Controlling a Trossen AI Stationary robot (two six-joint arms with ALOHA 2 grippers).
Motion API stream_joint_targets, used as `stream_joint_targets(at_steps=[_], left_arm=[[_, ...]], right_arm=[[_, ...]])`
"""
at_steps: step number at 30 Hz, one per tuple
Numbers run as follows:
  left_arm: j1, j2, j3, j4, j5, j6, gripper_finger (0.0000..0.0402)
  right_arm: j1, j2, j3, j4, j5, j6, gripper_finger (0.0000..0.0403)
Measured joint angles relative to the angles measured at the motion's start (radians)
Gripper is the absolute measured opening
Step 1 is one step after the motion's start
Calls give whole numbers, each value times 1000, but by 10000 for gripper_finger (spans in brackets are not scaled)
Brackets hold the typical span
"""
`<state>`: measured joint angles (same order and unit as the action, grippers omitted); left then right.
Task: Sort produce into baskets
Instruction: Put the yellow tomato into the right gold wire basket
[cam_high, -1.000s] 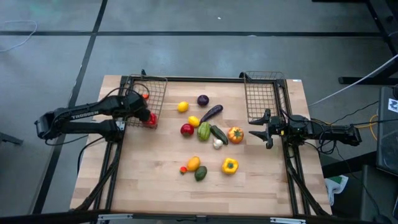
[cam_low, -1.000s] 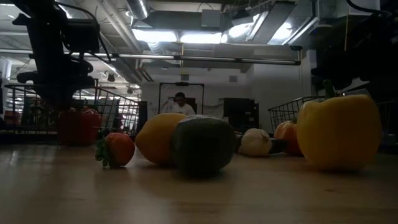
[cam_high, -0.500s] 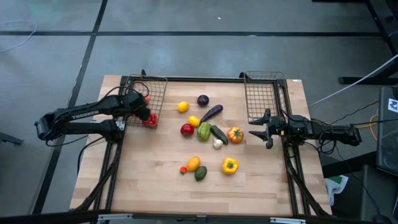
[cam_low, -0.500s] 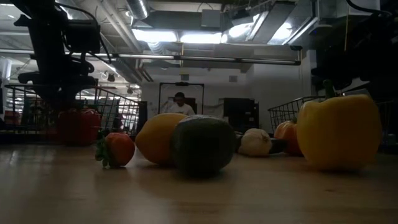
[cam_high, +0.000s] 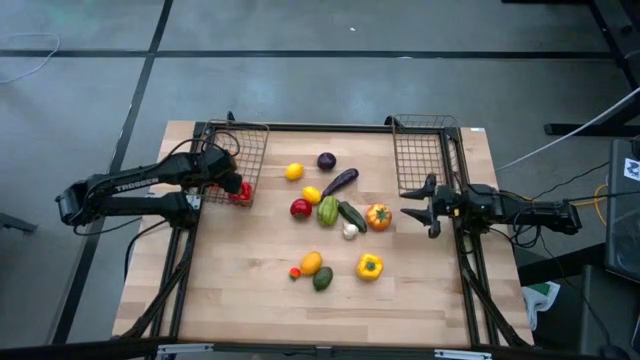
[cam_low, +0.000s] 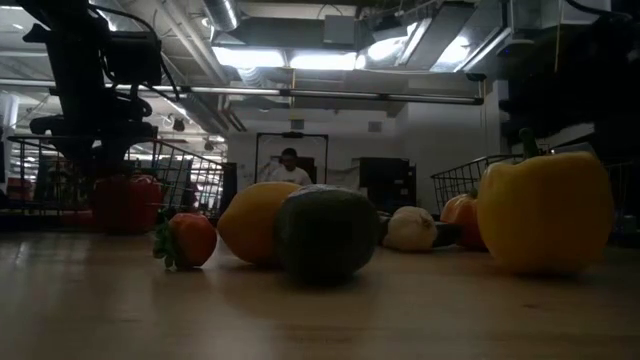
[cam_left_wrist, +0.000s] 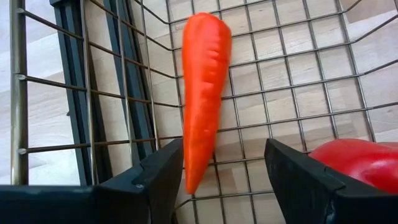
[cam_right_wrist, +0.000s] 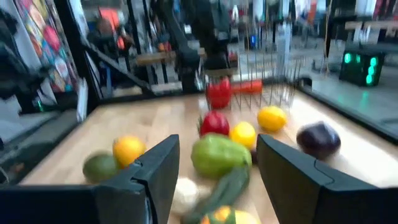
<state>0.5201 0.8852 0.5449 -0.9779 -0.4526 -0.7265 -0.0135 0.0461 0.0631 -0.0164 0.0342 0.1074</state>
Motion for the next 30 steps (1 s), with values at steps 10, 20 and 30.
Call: stream_joint_targets(at_steps=[10,20,30], left_arm=[[0,0,0,0,0,0,221],[0,0,0,0,0,0,221],[0,0,0,0,0,0,221]], right_arm=[[0,0,3,87,0,0,214],[0,5,60,90,0,0,214],[0,21,70,90,11,34,214]])
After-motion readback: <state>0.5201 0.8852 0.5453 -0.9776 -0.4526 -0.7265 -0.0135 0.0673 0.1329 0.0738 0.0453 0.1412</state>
